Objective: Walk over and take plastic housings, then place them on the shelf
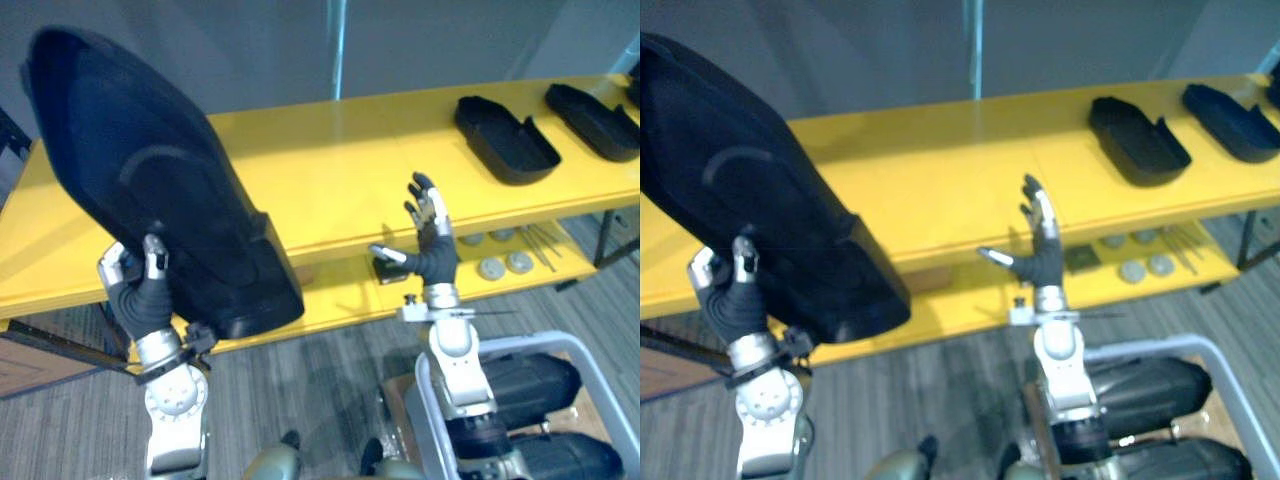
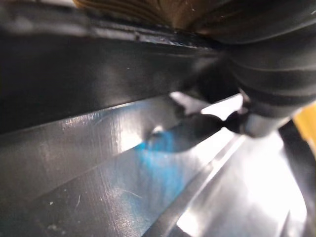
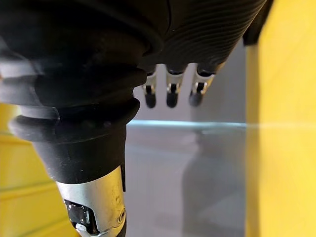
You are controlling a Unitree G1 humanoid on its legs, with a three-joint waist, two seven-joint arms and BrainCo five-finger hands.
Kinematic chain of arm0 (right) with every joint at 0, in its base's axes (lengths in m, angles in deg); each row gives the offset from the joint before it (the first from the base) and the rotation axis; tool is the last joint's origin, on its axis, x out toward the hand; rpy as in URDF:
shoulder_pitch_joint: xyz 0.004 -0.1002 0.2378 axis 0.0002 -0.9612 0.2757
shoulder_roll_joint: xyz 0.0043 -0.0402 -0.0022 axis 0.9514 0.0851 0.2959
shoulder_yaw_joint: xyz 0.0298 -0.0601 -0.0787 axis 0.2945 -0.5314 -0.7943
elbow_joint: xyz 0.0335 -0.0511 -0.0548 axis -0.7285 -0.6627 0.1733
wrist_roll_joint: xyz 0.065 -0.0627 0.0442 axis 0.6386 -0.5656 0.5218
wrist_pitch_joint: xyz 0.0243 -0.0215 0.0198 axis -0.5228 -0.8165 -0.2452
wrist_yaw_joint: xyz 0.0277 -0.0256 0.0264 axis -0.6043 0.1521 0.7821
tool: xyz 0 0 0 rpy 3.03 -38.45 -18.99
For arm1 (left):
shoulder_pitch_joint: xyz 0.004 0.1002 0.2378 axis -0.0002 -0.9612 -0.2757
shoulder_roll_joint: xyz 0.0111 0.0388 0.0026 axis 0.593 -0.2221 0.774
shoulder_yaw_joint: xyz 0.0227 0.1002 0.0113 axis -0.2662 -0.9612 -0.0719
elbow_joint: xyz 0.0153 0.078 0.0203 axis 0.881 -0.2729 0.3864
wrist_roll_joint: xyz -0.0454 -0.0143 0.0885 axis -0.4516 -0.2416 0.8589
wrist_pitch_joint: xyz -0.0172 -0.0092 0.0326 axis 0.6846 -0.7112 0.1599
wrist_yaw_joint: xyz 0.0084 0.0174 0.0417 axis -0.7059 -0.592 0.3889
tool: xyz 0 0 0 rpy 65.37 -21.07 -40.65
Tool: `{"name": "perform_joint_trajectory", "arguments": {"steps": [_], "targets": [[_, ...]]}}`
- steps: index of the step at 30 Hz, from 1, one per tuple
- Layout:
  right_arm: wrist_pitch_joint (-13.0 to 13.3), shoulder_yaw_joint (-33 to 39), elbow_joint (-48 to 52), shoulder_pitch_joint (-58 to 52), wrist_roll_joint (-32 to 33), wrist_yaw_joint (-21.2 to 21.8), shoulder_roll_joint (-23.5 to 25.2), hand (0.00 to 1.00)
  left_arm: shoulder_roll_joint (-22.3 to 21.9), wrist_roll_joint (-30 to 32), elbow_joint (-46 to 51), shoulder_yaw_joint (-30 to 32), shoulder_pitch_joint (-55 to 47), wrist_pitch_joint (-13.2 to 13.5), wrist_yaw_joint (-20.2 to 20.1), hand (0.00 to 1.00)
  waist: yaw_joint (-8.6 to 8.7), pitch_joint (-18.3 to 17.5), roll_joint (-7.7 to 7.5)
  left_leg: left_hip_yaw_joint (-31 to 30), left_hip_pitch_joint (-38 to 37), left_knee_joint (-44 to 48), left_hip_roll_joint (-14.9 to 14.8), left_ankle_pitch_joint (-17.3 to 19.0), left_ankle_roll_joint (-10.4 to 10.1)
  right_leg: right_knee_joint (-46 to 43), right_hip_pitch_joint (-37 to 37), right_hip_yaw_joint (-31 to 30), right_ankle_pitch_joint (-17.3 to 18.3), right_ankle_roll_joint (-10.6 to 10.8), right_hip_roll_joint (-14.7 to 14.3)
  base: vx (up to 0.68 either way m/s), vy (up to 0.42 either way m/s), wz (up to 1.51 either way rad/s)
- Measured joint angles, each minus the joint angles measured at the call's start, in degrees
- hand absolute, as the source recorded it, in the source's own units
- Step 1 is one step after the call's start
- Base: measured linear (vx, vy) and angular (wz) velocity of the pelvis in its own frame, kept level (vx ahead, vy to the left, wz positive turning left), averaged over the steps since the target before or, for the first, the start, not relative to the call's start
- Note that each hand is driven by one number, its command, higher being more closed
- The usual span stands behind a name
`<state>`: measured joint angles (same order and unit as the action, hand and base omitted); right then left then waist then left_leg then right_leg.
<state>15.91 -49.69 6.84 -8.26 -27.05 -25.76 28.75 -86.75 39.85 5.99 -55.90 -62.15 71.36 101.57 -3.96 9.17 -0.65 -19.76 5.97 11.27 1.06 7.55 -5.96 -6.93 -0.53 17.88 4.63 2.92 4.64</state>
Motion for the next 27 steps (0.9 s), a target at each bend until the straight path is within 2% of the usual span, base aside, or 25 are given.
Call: {"name": "perform_joint_trajectory", "arguments": {"steps": [1,2,3,4,5,6,8,9,11,13,15,16,22,27], "targets": [[0.0,1.1,0.0,-0.1,0.2,0.0,0.0,0.00,-0.2,-0.1,0.0,-1.0,0.4,-0.1,-0.3,1.00,0.32,0.0,-0.05,0.6,0.3,-1.3,0.1,-1.5,-2.2,0.5,0.9,2.1,0.3,-0.4,0.4,0.11,-0.071,1.06],[0.0,2.3,-0.1,-0.3,0.2,-0.1,-0.4,0.00,-0.5,-0.1,-0.1,-1.9,1.0,-0.3,-0.5,1.00,0.71,0.0,-0.04,3.7,0.9,-2.3,0.0,-3.2,-3.5,0.6,1.5,3.5,0.4,-0.7,1.2,0.10,-0.046,1.30],[0.1,3.7,-0.4,-0.3,0.2,-0.1,-0.5,0.00,-0.4,-0.1,-0.1,-2.8,1.7,-0.3,-0.6,1.00,1.35,-0.1,0.11,10.0,1.3,-3.5,-0.4,-4.7,-2.4,0.5,2.2,4.4,0.6,-0.9,1.8,0.07,0.002,1.27],[0.1,4.2,-0.6,-0.4,0.2,-0.2,-0.2,0.00,-0.4,-0.1,-0.1,-3.3,2.4,-0.3,-0.8,1.00,1.78,-0.4,0.84,19.6,2.0,-3.9,-2.7,-4.2,0.9,0.3,2.7,4.7,0.8,-1.2,1.6,0.05,0.026,1.16],[0.1,4.7,-0.8,-0.5,0.2,-1.0,-0.6,0.00,-0.4,-0.2,-0.3,-3.9,3.3,-0.2,-1.0,1.00,1.67,-0.8,1.81,27.7,1.9,-3.9,-5.7,-5.7,2.2,-1.2,2.6,5.3,1.8,-1.5,1.2,0.08,0.049,0.85],[0.0,5.1,-0.8,-0.5,0.2,-1.2,-0.7,0.00,-0.3,-0.2,-0.8,-4.5,3.5,-0.2,-1.1,1.00,1.50,-0.7,1.61,28.1,1.7,-3.3,-5.4,-6.6,2.9,-3.9,2.1,5.5,2.6,-1.7,1.9,0.05,0.033,0.49],[0.0,4.8,-0.2,-0.6,0.2,-1.2,0.4,0.00,-0.1,-0.2,-1.5,-4.6,3.3,-0.3,-1.0,1.00,1.78,-0.9,1.32,26.6,1.6,-2.2,-5.0,-6.6,2.9,-6.7,1.7,5.2,3.1,-1.9,2.5,0.03,0.052,0.24],[0.3,4.8,1.7,-0.6,0.3,-1.1,1.3,0.00,0.6,-0.2,-1.6,-4.7,3.4,-0.2,-1.0,1.00,1.97,-1.4,0.47,24.7,1.9,-2.4,-4.3,-6.4,2.8,-6.6,1.7,4.6,3.6,-2.4,3.1,0.02,0.050,0.18],[0.5,4.8,3.9,-0.1,0.4,-1.1,1.6,0.00,1.5,-0.2,-1.5,-4.9,3.4,-0.2,-1.1,1.00,2.03,-1.5,0.43,25.3,1.1,-5.2,-3.9,-6.4,2.7,-5.0,1.8,4.3,3.5,-2.2,3.1,0.00,0.031,-0.01],[0.5,4.8,4.2,-0.7,1.2,-0.8,2.1,0.00,1.9,-0.1,-1.6,-4.9,3.3,-0.4,-1.2,1.00,2.83,-1.5,0.37,25.6,-0.7,-8.1,-3.0,-7.5,3.1,-3.6,2.8,4.0,2.6,-0.9,3.5,-0.02,0.064,-0.07],[0.5,5.1,4.9,-1.9,1.4,-0.1,2.9,0.00,1.9,0.0,-1.5,-4.8,3.3,-0.4,-1.4,1.00,3.42,-1.6,0.27,26.2,-2.7,-9.5,-2.1,-7.9,3.6,-3.2,4.1,3.7,2.5,-0.7,4.4,-0.01,0.068,-0.07],[0.6,4.7,8.8,-10.0,2.3,1.6,4.8,0.00,1.8,0.1,2.4,-2.1,2.6,-0.1,-3.4,1.00,5.04,-3.6,1.98,28.3,-4.8,-16.3,-1.4,-13.0,4.3,0.2,3.6,1.0,0.9,1.9,4.1,0.00,0.000,0.00],[0.6,5.4,8.8,-10.6,2.3,1.6,4.7,0.00,1.8,0.1,2.4,-2.1,2.6,-0.1,-3.4,1.00,5.24,-3.4,1.66,28.4,-4.8,-16.3,-1.4,-13.0,4.3,0.2,3.5,0.7,0.9,1.9,4.0,0.00,0.000,-0.01],[0.2,11.0,9.2,-11.8,2.4,1.9,4.6,0.00,1.9,1.3,2.2,-0.2,3.4,-1.1,-3.8,1.00,6.62,-3.1,1.03,28.8,-3.6,-16.4,-1.9,-13.0,4.2,0.3,1.8,-0.7,0.5,1.8,3.0,0.00,-0.007,-0.07]]}}
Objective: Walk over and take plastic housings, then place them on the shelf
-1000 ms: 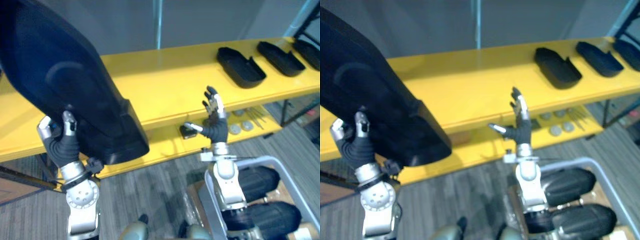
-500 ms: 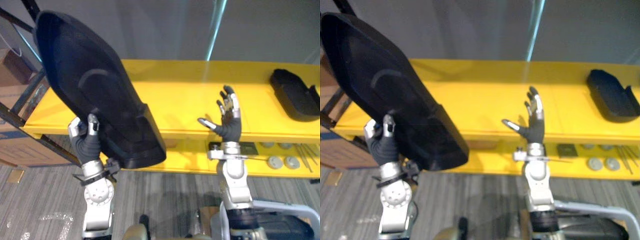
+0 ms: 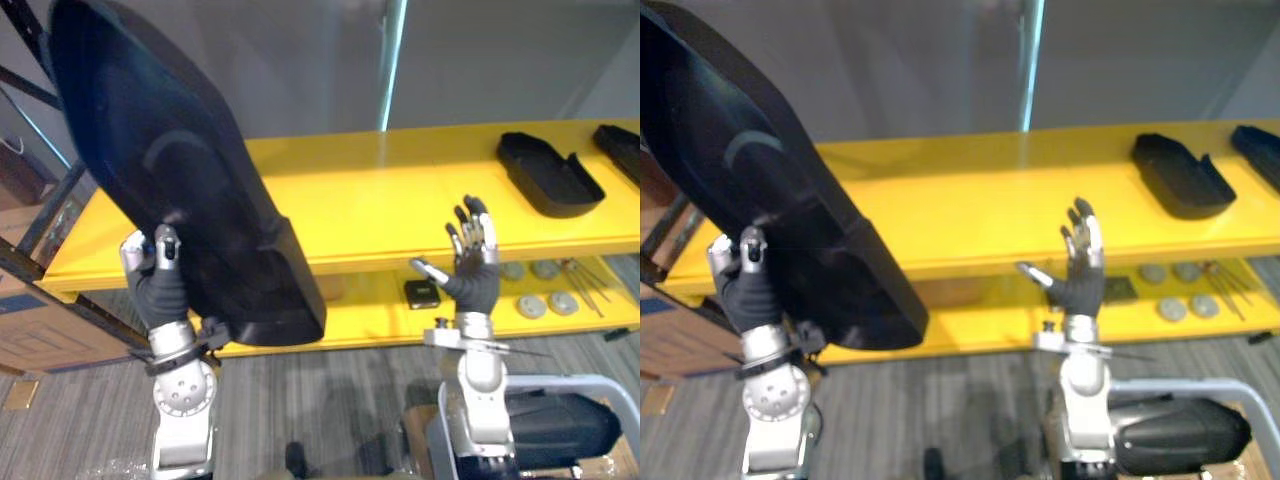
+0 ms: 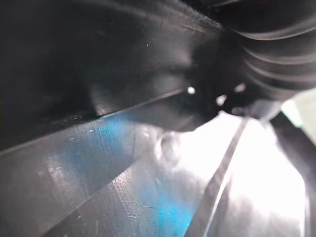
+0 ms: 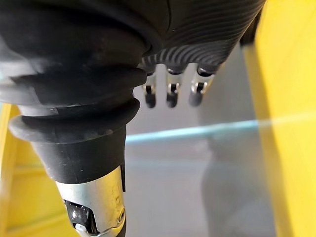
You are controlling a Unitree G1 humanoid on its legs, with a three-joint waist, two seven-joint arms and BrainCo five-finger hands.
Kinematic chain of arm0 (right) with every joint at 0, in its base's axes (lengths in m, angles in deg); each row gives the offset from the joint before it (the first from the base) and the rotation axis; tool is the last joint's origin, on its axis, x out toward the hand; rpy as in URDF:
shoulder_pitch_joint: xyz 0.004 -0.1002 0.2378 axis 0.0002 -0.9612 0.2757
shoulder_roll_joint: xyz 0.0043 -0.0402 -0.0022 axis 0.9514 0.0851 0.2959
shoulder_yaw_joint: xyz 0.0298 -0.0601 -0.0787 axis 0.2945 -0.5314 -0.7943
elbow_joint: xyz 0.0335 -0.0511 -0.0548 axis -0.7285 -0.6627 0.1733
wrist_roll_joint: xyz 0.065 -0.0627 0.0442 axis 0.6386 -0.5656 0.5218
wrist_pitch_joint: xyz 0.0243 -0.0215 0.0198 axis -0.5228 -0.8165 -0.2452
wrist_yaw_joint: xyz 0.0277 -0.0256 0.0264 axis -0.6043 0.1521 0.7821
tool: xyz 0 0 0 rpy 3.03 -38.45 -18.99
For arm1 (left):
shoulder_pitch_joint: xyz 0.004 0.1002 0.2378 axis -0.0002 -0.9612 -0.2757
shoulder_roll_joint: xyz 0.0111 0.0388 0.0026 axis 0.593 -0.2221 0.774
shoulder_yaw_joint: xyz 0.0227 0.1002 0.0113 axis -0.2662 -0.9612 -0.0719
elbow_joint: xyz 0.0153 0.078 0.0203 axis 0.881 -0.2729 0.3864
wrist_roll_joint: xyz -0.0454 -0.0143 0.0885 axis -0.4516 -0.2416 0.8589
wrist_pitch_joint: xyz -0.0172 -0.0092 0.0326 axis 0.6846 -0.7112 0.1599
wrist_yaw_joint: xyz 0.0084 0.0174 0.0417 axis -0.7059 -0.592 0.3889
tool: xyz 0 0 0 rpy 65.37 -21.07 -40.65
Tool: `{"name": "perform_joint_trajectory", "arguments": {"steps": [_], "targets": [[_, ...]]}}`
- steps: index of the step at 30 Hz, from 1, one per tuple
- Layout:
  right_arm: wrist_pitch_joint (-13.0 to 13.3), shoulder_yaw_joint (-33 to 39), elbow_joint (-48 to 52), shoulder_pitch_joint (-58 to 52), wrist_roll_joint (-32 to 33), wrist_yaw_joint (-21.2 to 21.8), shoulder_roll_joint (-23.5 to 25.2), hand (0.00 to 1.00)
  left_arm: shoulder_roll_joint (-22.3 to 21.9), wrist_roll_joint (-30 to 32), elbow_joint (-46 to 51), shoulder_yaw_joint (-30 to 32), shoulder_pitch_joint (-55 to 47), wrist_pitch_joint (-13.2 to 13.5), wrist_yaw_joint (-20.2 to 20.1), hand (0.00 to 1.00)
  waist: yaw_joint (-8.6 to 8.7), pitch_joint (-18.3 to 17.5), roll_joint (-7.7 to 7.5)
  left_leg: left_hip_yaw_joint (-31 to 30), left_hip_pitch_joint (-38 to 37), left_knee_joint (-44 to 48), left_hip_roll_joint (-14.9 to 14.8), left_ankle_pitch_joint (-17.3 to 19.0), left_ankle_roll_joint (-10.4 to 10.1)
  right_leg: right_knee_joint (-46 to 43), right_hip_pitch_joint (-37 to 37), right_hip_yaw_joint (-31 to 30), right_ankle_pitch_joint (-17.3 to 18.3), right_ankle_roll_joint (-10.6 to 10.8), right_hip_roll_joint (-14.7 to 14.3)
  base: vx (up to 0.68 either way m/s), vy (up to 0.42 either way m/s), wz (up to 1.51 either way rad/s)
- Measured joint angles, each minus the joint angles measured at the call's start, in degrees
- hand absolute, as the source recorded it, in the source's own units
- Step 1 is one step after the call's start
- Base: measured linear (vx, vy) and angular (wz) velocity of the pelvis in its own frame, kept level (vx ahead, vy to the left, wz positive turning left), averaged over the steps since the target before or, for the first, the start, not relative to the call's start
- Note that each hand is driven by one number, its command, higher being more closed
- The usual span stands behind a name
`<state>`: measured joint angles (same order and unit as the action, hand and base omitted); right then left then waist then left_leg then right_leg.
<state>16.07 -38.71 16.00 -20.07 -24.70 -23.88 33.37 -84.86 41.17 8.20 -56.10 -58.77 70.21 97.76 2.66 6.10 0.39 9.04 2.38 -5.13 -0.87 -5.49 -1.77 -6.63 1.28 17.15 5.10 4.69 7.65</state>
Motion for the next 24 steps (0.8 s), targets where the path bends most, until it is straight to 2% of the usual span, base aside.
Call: {"name": "perform_joint_trajectory", "arguments": {"steps": [3,4,7,12,16,20,24], "targets": [[-0.7,4.6,1.4,-1.9,0.1,0.8,-0.2,0.00,1.5,1.9,-4.5,3.1,5.9,-2.3,-0.3,1.00,0.66,0.0,0.03,0.1,1.2,0.0,-0.8,-0.4,-0.5,0.1,-1.3,-0.6,-0.4,-0.5,-0.9,-0.02,-0.031,-0.07],[-1.0,5.3,1.6,-2.3,0.3,0.9,-0.5,0.00,3.2,2.0,-6.7,4.4,8.6,-3.5,-0.5,1.00,1.47,0.1,0.16,0.3,1.6,0.0,-1.2,-0.5,-0.7,0.1,-1.9,-1.3,-0.5,-0.6,-1.4,-0.03,-0.051,-0.15],[-1.7,6.6,3.3,-5.7,2.7,2.8,-0.8,0.00,7.4,5.6,-11.3,6.0,15.5,-6.7,-0.5,1.00,2.16,0.7,0.65,1.6,2.1,-0.1,-2.3,-0.7,-1.0,-0.6,-3.6,-3.6,-0.4,-1.0,-2.4,-0.02,-0.052,-0.26],[-2.1,6.6,4.4,-10.0,4.8,4.8,-0.7,0.00,10.5,7.4,-14.1,7.7,23.4,-8.2,0.3,1.00,3.57,2.0,1.52,4.9,2.8,0.0,-3.4,-0.9,-1.4,-1.0,-6.3,-6.9,-0.9,-1.8,-3.6,0.01,-0.033,-0.37],[-2.2,6.6,4.8,-11.9,5.6,5.9,-0.5,0.00,15.2,8.1,-18.8,7.5,31.4,-9.8,0.4,1.00,4.58,2.9,1.90,6.1,2.8,0.0,-3.8,-1.0,-1.6,-1.0,-7.3,-8.7,-1.1,-2.2,-4.2,0.04,-0.030,-0.24],[-2.3,6.1,4.9,-13.0,6.7,6.9,-0.5,0.00,20.6,7.5,-27.0,6.6,41.2,-11.5,0.4,1.00,4.66,3.2,2.10,6.8,2.8,0.0,-4.1,-1.1,-1.6,-1.0,-7.6,-9.4,-1.2,-2.4,-4.6,0.02,-0.019,-0.09],[-2.4,4.5,5.6,-13.0,6.8,7.2,-0.5,0.00,27.7,5.1,-39.3,3.8,53.6,-12.7,0.1,1.00,4.91,5.9,2.77,6.9,3.0,0.0,-4.1,-1.1,-1.6,-2.1,-8.6,-9.7,-1.1,-2.5,-4.6,-0.01,0.001,-0.02]]}}
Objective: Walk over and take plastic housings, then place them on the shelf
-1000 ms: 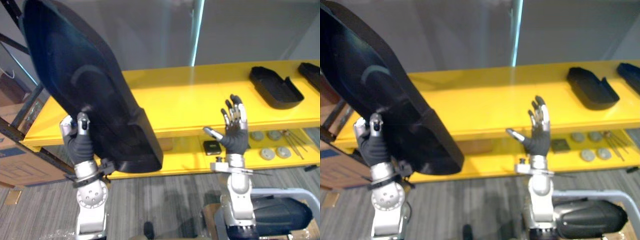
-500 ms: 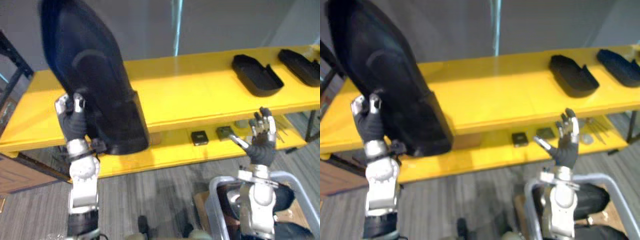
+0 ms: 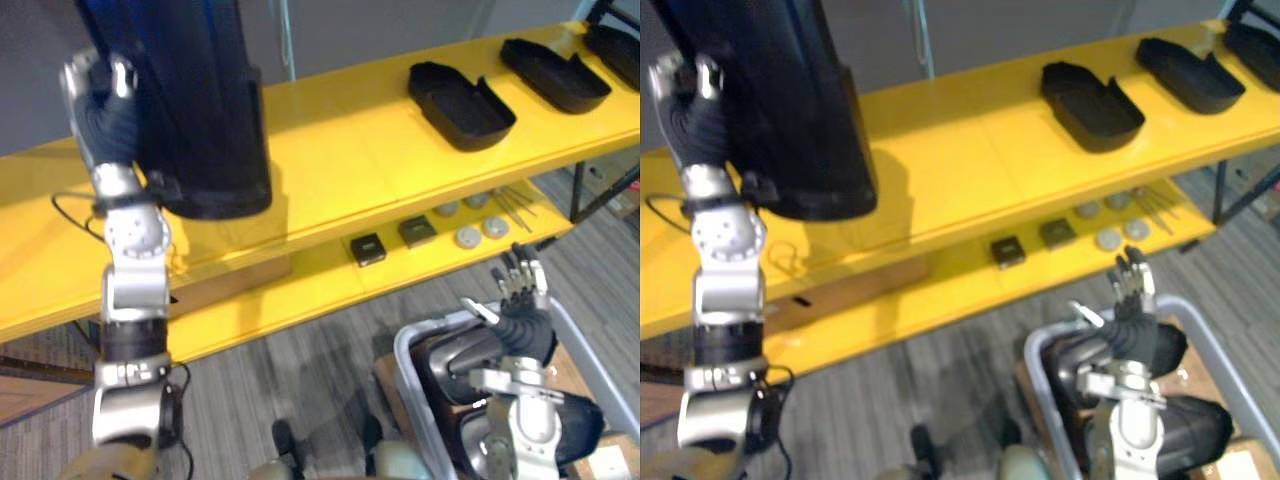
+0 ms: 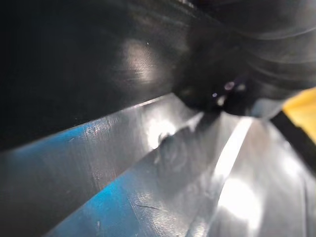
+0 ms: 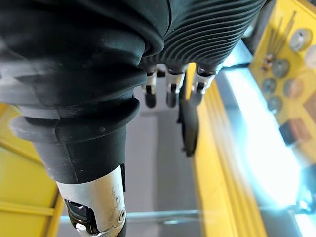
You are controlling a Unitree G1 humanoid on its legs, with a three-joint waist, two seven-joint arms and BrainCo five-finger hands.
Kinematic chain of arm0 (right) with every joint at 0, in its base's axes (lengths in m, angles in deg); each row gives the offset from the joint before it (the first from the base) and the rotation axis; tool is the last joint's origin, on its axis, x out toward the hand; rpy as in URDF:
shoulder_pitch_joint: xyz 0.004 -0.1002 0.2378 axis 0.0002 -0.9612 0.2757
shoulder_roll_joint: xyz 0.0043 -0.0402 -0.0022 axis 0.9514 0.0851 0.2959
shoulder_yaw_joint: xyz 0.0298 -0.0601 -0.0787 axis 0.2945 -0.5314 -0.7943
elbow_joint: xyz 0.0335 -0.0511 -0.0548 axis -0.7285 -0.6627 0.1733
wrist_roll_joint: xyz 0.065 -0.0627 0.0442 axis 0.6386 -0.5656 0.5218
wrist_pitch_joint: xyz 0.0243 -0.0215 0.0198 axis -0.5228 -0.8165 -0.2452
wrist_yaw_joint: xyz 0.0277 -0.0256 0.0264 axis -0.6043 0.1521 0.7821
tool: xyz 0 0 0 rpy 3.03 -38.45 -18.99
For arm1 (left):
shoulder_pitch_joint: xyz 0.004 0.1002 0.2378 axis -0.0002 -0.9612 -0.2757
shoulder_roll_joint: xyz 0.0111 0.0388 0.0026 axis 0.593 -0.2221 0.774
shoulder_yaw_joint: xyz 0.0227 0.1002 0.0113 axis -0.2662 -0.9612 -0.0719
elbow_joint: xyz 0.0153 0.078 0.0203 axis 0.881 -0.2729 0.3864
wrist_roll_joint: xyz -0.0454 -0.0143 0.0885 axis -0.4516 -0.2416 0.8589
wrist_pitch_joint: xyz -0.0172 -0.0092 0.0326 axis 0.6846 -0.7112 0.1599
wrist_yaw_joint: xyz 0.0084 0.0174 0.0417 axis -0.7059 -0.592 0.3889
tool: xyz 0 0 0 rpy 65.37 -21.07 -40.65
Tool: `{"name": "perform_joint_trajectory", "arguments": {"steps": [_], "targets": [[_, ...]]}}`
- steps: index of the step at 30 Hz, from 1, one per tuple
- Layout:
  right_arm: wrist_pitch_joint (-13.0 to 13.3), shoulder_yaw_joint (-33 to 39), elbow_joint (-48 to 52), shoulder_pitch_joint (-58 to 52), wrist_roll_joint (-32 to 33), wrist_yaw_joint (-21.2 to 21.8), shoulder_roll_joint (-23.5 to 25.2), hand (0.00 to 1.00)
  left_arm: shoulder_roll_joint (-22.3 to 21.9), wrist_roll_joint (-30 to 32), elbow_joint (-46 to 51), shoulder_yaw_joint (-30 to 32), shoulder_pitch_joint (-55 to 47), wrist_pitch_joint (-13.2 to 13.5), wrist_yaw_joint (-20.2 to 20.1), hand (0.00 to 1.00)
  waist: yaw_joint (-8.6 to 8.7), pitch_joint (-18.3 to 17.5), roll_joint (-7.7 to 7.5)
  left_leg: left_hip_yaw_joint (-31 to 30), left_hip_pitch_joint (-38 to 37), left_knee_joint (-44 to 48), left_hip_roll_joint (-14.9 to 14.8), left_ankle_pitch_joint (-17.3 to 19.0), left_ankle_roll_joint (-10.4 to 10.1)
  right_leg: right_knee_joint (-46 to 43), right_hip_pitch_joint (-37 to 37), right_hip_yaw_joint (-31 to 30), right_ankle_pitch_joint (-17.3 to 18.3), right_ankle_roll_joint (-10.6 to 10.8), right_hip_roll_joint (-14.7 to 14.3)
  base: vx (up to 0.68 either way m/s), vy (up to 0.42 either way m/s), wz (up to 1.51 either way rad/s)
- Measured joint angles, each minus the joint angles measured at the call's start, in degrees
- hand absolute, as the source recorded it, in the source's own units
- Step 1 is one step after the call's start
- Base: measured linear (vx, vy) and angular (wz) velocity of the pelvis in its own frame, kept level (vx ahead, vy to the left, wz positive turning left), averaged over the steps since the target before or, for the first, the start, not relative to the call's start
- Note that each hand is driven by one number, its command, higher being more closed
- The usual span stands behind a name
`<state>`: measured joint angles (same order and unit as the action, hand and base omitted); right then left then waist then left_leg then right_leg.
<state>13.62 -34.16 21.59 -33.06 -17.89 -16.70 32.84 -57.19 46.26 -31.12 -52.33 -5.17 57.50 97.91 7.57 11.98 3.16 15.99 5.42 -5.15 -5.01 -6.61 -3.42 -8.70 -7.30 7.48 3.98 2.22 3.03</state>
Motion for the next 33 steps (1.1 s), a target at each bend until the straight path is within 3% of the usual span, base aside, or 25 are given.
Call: {"name": "perform_joint_trajectory", "arguments": {"steps": [3,4,8,11,19,29,33], "targets": [[-0.1,-2.0,0.0,-0.3,1.1,0.4,0.0,0.00,4.5,-3.0,-11.4,-4.0,7.5,0.0,-1.2,1.00,0.30,1.0,0.12,0.1,0.5,0.0,0.0,-0.1,-0.1,-0.9,-1.0,-0.2,0.1,-0.1,0.0,-0.01,-0.002,-0.03],[-0.2,-3.5,0.0,-0.5,1.7,1.1,-0.3,0.00,6.4,-4.4,-19.1,-6.3,11.5,0.0,-1.5,1.00,0.59,1.2,-0.04,0.3,0.8,0.0,-0.1,-0.2,-0.1,-1.7,-1.9,-0.8,0.3,-0.3,0.1,-0.01,-0.007,-0.07],[-0.2,-5.9,0.2,-0.6,2.4,1.4,-0.8,0.00,7.6,-7.7,-31.6,-9.5,17.2,-0.5,-2.8,1.00,1.56,1.5,-0.30,0.4,1.7,0.0,0.0,-0.3,-0.3,-3.5,-3.7,-2.0,0.8,-0.5,0.1,0.00,-0.006,-0.03],[-0.2,-8.1,0.6,-0.6,4.5,1.7,-1.4,0.00,8.6,-13.0,-41.1,-12.0,22.0,-1.7,-5.7,1.00,2.22,4.8,-1.10,0.6,1.9,0.0,0.0,-0.7,-0.6,-7.3,-5.9,-3.7,2.1,-0.8,0.4,-0.01,-0.006,-0.01],[-0.3,-10.9,2.6,-2.7,4.9,2.2,-1.5,0.00,8.8,-17.4,-47.7,-12.3,26.1,-2.8,-8.6,1.00,2.65,7.0,-1.83,2.3,3.8,0.0,-0.2,-1.0,-0.8,-9.5,-9.7,-5.7,2.5,-1.0,0.1,0.00,-0.030,-0.10],[-1.4,-14.3,4.9,-5.9,5.6,2.2,-1.5,0.00,9.0,-20.2,-49.2,-11.8,29.4,-4.0,-8.5,1.00,2.71,9.6,-2.42,3.5,6.2,0.0,-0.5,-1.0,-0.8,-9.8,-12.6,-6.3,2.4,-0.9,0.1,0.01,-0.011,-0.02],[-1.5,-16.0,5.3,-7.4,6.2,2.2,-1.4,0.00,9.1,-20.2,-49.2,-10.0,29.5,-4.5,-8.4,1.00,2.80,10.3,-3.48,4.3,6.6,0.0,-0.5,-1.0,-0.8,-9.4,-13.3,-7.3,2.2,-0.7,0.0,0.05,-0.019,-0.10]]}}
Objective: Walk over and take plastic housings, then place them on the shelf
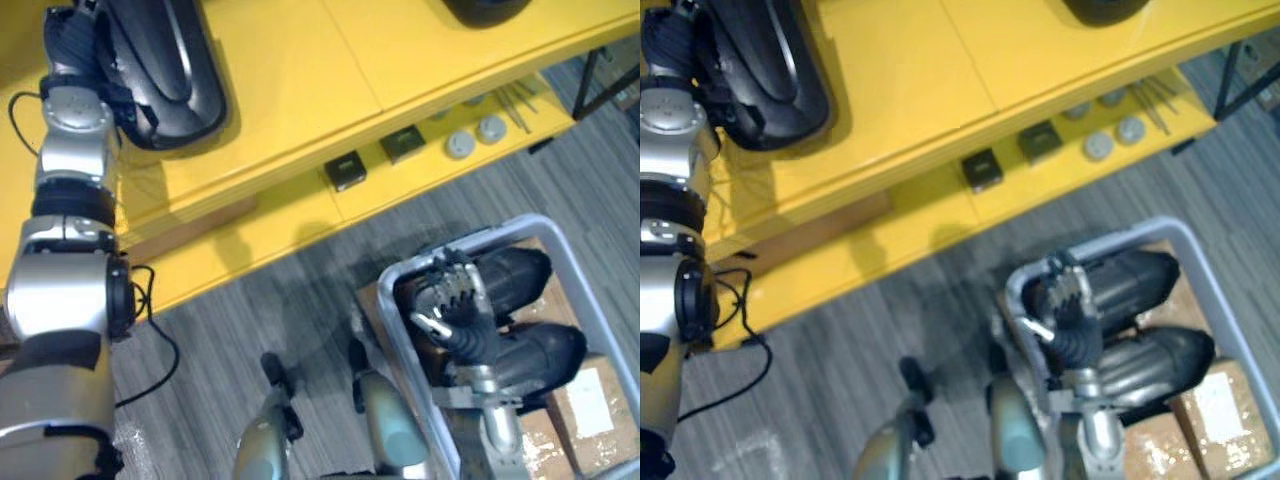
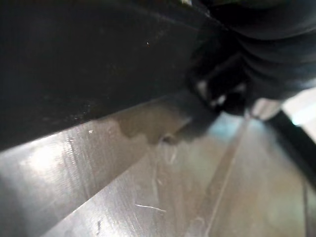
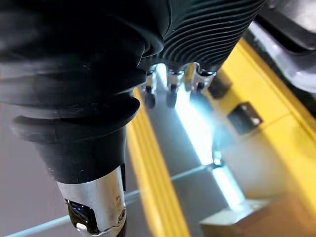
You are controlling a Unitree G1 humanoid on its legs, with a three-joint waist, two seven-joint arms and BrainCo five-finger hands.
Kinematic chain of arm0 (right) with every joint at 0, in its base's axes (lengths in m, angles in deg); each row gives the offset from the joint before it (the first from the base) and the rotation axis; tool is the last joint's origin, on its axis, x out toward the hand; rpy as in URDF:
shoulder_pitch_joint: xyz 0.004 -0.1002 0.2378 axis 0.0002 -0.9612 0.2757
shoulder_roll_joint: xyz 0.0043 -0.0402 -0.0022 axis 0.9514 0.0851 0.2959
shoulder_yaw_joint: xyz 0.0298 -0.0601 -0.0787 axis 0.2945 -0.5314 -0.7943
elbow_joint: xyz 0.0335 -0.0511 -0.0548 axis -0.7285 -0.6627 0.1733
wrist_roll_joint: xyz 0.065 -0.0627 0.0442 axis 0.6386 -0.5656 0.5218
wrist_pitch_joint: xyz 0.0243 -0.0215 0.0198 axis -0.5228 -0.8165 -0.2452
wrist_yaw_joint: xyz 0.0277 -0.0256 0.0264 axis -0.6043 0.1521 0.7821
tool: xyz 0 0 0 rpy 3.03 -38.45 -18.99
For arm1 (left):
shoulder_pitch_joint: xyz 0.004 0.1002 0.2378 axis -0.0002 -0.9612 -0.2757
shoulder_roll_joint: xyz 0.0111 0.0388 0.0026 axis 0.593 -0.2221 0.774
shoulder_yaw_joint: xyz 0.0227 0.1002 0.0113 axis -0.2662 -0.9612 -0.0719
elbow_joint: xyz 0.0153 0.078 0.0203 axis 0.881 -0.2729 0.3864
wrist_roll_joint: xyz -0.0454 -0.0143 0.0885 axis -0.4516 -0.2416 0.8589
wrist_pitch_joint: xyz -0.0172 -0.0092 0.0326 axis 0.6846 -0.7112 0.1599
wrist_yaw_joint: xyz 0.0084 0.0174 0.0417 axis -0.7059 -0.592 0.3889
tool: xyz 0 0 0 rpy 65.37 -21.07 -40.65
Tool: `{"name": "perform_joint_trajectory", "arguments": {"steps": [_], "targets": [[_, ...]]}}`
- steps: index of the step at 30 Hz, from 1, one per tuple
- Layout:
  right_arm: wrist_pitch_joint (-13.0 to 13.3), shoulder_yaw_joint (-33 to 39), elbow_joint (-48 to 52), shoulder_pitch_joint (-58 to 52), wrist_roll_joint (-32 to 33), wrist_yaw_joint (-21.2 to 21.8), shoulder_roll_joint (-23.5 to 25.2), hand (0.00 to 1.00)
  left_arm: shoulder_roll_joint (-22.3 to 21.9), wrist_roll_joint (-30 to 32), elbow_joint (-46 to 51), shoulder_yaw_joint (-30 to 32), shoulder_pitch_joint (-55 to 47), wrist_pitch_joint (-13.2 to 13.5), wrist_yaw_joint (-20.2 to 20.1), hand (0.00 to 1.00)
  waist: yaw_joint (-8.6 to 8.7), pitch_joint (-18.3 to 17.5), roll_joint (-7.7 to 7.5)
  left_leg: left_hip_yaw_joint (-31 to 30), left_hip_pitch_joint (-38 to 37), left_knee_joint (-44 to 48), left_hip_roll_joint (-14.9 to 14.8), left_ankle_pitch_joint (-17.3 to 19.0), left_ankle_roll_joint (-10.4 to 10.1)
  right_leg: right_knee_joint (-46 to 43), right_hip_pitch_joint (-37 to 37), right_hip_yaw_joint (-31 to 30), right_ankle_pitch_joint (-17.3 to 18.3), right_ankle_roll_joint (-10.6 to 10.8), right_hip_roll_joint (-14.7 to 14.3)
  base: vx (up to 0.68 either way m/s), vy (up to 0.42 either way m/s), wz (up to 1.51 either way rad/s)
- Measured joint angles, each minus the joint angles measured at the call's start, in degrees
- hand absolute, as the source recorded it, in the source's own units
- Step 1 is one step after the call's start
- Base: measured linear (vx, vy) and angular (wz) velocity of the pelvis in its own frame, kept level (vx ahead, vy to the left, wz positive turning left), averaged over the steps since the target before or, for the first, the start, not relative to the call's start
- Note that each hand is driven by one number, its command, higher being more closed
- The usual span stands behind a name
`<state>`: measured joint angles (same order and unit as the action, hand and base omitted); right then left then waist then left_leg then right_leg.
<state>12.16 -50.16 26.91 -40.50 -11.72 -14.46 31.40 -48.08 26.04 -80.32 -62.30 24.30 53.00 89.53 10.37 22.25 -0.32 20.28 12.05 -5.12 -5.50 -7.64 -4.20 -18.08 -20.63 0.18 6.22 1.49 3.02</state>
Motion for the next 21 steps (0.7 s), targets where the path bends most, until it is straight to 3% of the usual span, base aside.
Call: {"name": "perform_joint_trajectory", "arguments": {"steps": [1,2,10,21], "targets": [[0.0,-0.4,0.5,-0.5,0.3,0.0,0.0,0.00,0.1,0.0,0.0,0.4,0.1,-0.1,0.1,1.00,-0.07,0.0,-0.05,0.7,0.1,0.0,0.0,0.0,0.0,0.2,-0.2,-0.3,-0.1,0.2,0.0,0.07,-0.018,-0.17],[0.0,-0.9,1.2,-1.0,0.6,0.0,0.0,0.00,0.8,0.0,0.0,0.4,0.2,-0.3,0.2,0.00,-0.04,0.0,-0.07,0.9,0.3,0.0,0.0,0.0,0.0,1.0,-0.3,-0.7,-0.4,0.3,-0.1,0.06,-0.012,-0.18],[0.0,-3.7,1.8,-1.4,1.3,0.5,0.1,0.00,2.4,-1.6,0.0,5.4,3.1,-0.5,0.8,0.00,-0.13,-0.2,-0.45,4.1,1.8,0.3,-1.5,0.0,0.0,7.7,-0.3,-5.6,-6.0,1.6,-2.0,0.03,0.002,-0.22],[0.0,-4.5,1.6,-1.4,3.3,0.5,0.0,0.00,0.8,-2.0,0.1,7.6,2.5,-1.6,4.8,0.00,0.31,-0.2,-0.59,4.3,1.8,0.0,-1.4,0.3,0.3,10.7,1.0,-6.4,-7.2,1.9,-1.9,-0.02,-0.009,-0.03]]}}
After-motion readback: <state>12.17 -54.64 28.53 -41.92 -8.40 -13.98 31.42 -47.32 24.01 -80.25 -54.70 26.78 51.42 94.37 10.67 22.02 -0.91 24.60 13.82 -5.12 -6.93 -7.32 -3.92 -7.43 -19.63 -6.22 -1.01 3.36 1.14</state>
